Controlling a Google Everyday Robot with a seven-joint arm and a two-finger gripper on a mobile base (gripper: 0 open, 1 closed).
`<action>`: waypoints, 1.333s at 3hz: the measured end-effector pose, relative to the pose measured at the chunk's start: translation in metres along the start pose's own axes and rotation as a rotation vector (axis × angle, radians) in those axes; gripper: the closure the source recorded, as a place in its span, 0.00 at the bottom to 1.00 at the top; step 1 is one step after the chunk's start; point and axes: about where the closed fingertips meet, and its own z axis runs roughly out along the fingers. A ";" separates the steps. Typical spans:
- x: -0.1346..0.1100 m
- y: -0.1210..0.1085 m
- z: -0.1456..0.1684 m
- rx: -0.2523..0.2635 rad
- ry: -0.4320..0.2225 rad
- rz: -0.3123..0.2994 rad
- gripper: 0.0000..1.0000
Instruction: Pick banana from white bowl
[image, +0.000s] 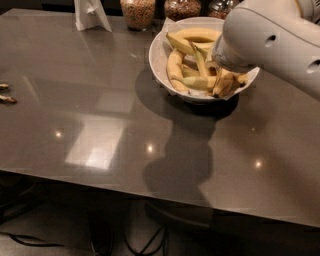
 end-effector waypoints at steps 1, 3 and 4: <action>-0.002 -0.002 0.004 0.002 -0.009 0.006 0.45; -0.003 -0.002 0.009 -0.003 -0.027 0.018 0.52; -0.006 -0.002 0.011 -0.007 -0.040 0.022 0.67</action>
Offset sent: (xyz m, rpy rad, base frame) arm 0.0135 0.0028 -0.0242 0.0316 0.0441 -0.0193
